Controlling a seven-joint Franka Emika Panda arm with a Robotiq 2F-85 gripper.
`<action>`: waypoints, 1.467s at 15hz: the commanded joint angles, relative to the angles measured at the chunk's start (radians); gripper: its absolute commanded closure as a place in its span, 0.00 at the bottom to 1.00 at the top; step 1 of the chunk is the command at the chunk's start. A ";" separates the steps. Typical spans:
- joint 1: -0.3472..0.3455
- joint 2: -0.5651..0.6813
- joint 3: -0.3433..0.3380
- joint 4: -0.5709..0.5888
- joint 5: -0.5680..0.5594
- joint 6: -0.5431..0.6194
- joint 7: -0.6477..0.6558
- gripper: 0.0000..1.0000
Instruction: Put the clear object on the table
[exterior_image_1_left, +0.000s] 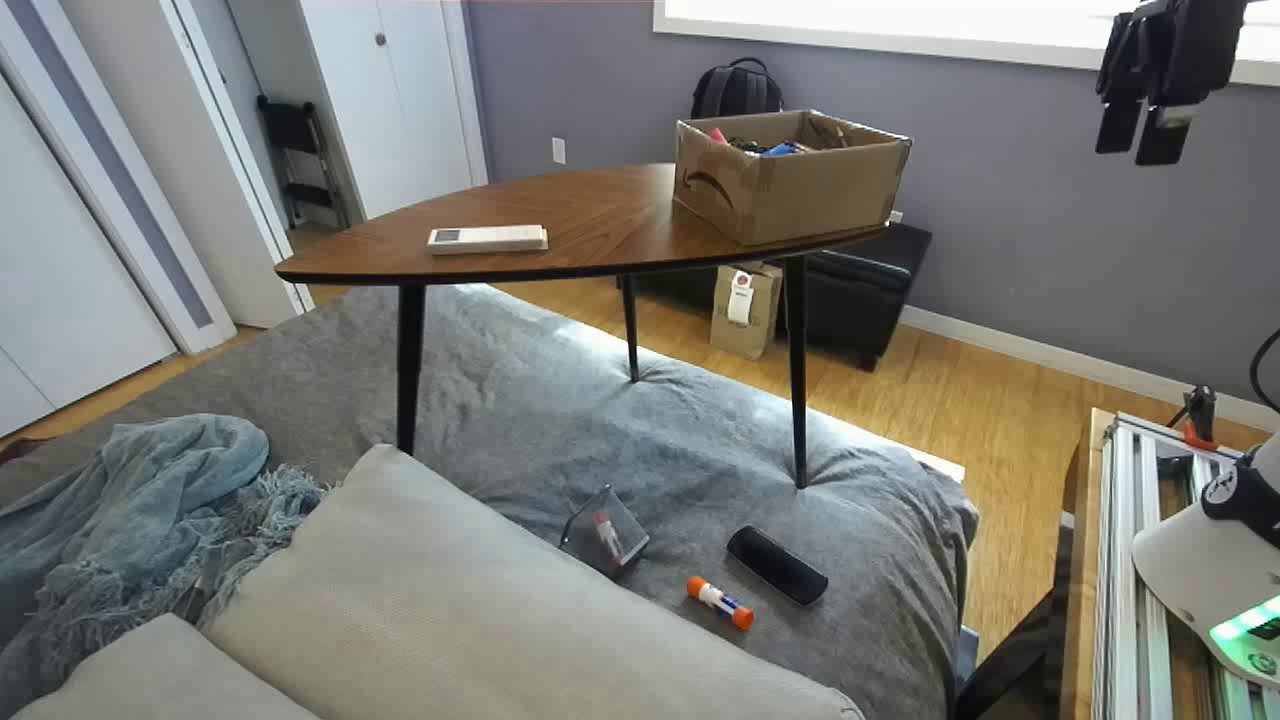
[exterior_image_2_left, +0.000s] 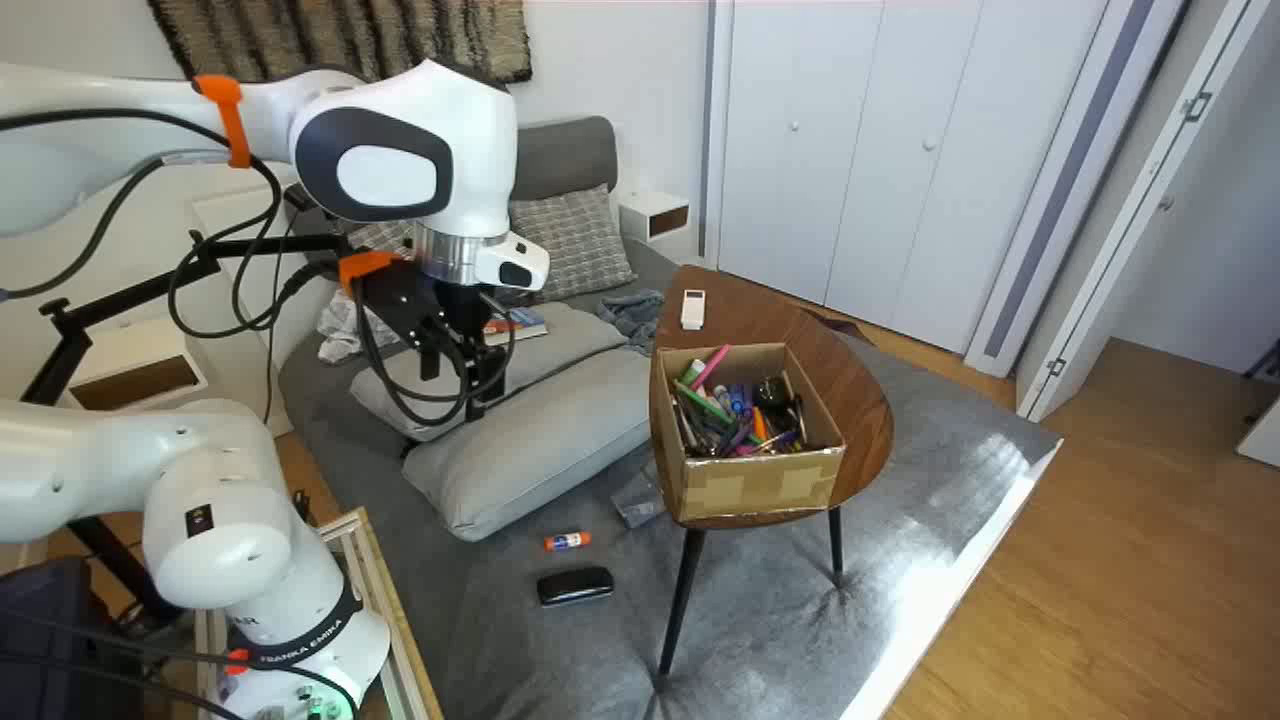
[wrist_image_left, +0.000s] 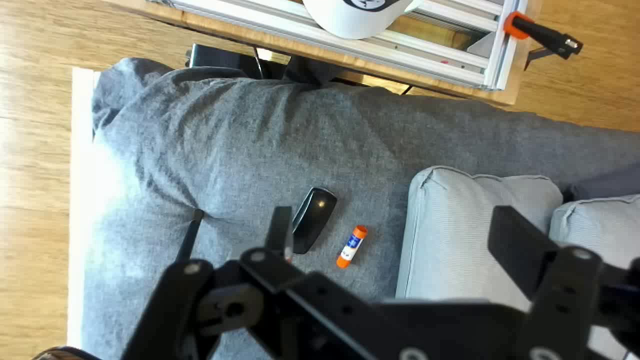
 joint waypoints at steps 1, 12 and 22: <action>-0.001 0.001 0.001 0.001 0.001 -0.001 -0.001 0.00; -0.016 0.034 -0.048 0.039 -0.059 0.016 -0.068 0.00; 0.057 0.298 -0.238 0.354 -0.124 0.100 -0.597 0.00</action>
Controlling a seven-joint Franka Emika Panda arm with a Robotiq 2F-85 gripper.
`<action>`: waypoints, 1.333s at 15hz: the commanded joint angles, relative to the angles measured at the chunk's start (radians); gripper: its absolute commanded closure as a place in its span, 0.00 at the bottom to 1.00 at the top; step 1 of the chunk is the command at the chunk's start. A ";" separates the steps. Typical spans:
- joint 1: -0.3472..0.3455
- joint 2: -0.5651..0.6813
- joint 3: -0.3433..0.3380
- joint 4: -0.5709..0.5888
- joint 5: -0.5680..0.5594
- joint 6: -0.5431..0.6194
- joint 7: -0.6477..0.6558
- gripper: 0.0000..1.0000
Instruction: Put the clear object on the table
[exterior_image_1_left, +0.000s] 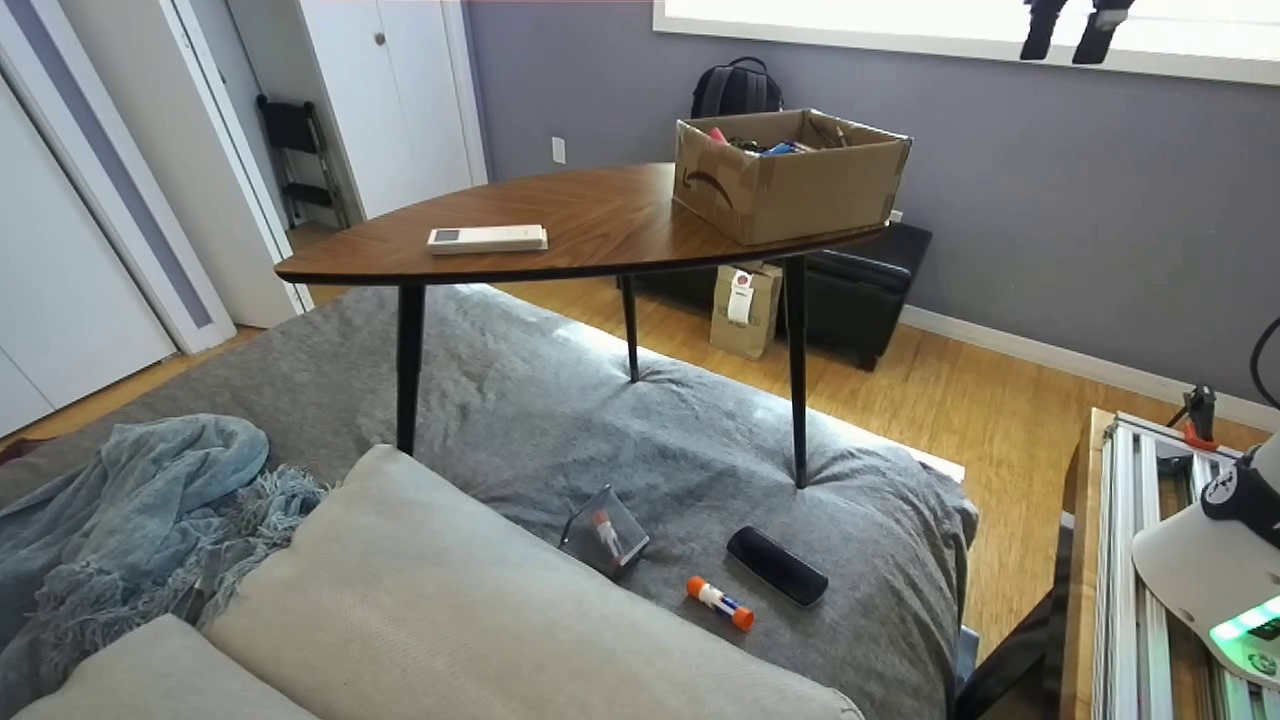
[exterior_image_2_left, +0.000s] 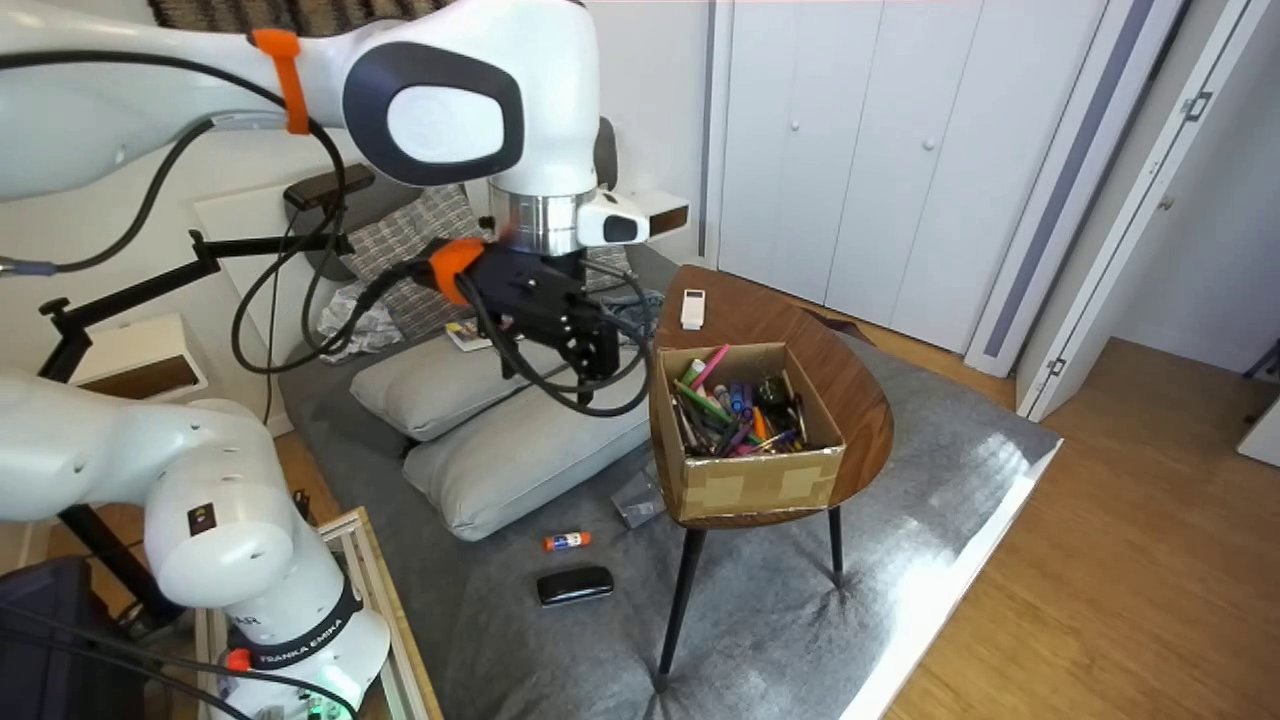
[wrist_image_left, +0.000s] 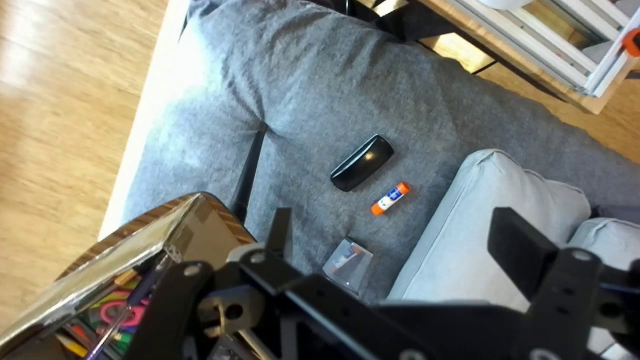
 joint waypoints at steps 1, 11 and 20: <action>0.037 0.153 -0.034 0.130 0.023 0.007 -0.218 0.00; -0.027 0.293 0.023 0.179 0.020 0.027 -0.432 0.00; -0.056 0.357 0.014 0.209 -0.012 0.171 -0.462 0.00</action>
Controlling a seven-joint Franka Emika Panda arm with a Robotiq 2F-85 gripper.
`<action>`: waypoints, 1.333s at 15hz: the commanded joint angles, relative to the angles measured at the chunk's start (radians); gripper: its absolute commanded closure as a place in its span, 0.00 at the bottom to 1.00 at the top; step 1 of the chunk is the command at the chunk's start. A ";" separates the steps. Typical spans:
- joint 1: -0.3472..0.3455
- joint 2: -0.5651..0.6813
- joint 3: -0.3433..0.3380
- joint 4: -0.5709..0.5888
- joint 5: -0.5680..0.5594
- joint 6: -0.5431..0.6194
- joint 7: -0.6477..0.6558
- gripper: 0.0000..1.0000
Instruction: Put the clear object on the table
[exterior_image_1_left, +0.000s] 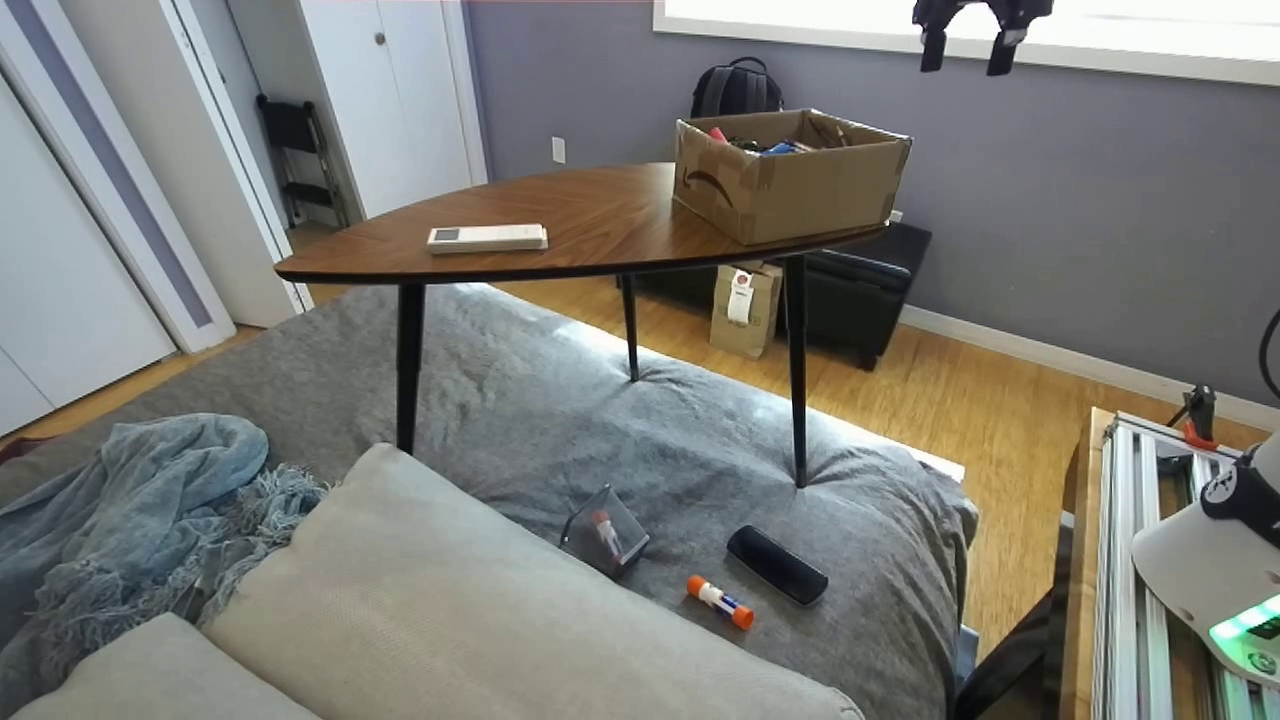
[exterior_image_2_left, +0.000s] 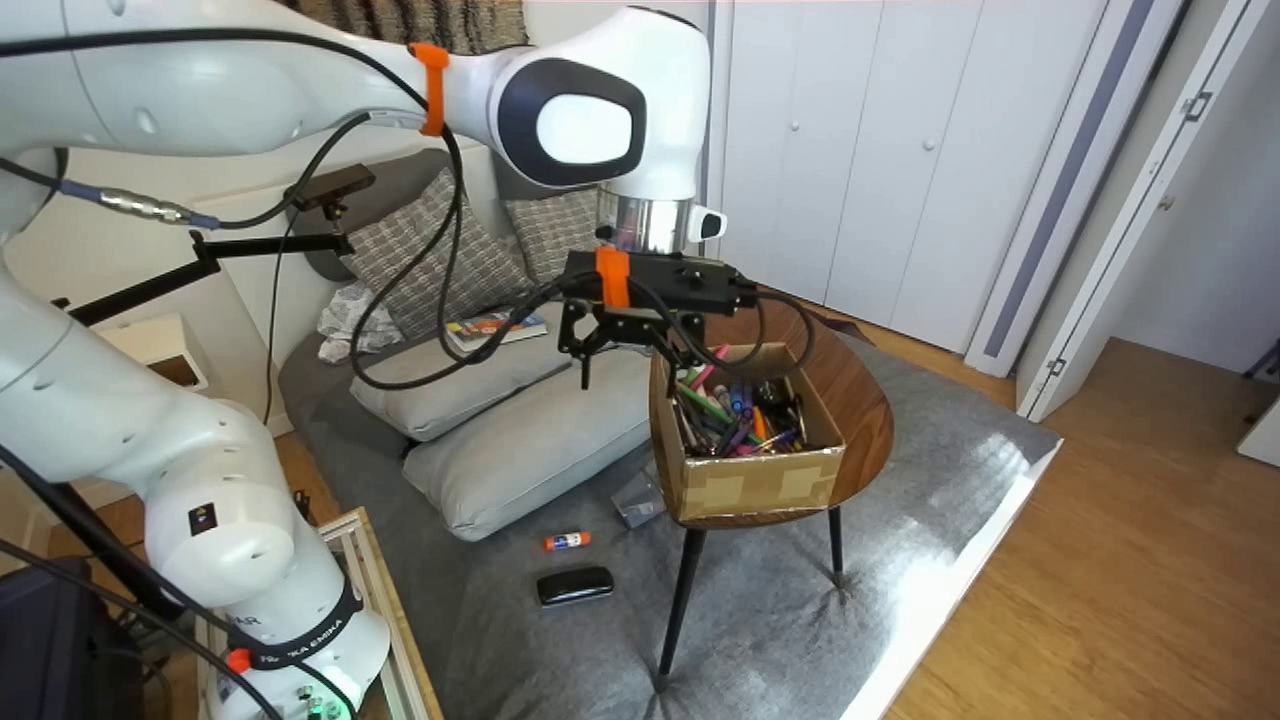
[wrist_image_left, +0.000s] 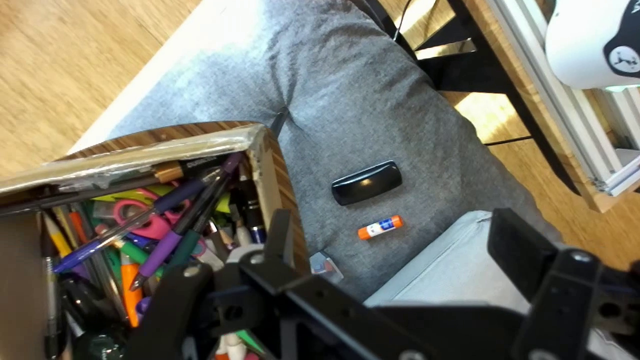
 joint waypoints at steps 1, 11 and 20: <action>-0.060 0.077 0.019 0.036 -0.015 0.121 -0.047 0.00; -0.148 0.297 0.024 0.170 0.107 0.210 -0.181 0.10; -0.201 0.424 0.079 0.242 0.221 0.190 -0.252 0.48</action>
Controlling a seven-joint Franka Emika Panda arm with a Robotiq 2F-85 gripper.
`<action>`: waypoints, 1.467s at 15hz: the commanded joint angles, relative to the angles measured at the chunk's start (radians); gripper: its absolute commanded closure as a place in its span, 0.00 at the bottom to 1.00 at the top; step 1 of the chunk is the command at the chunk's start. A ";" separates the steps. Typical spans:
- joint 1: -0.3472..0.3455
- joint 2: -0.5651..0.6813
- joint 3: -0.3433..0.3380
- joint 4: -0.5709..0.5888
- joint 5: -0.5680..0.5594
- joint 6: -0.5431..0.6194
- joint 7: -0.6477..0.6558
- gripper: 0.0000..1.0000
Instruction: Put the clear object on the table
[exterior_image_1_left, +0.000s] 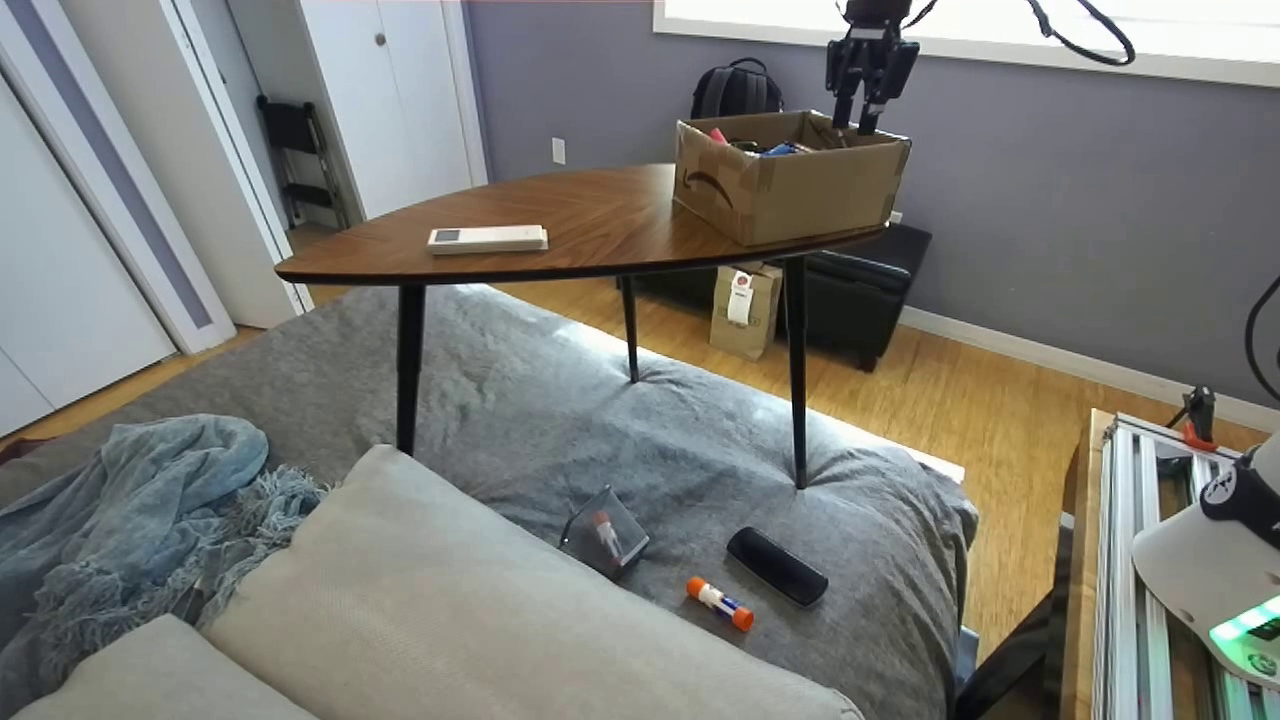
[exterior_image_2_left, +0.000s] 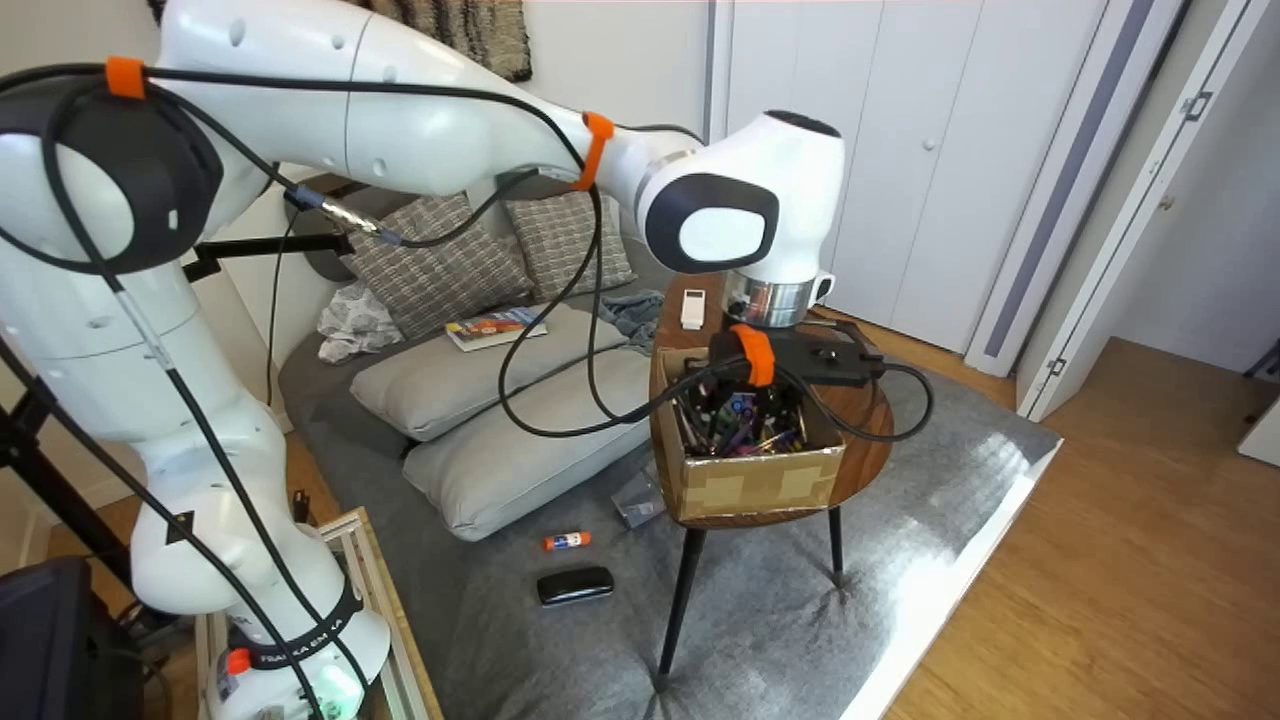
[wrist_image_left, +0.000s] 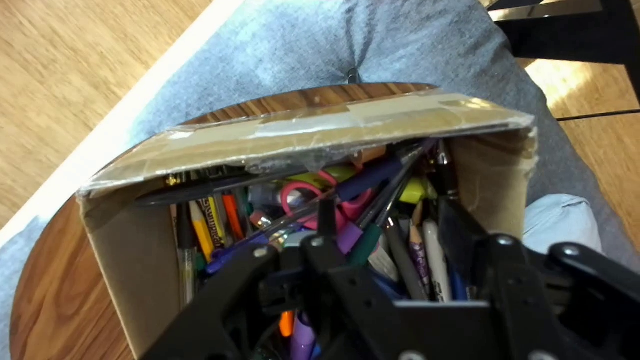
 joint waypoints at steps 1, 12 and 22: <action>-0.035 0.045 0.045 0.046 0.029 -0.043 -0.027 0.40; -0.056 0.082 0.077 0.025 -0.004 -0.096 -0.006 0.43; -0.050 0.103 0.090 0.034 -0.081 -0.165 0.029 0.55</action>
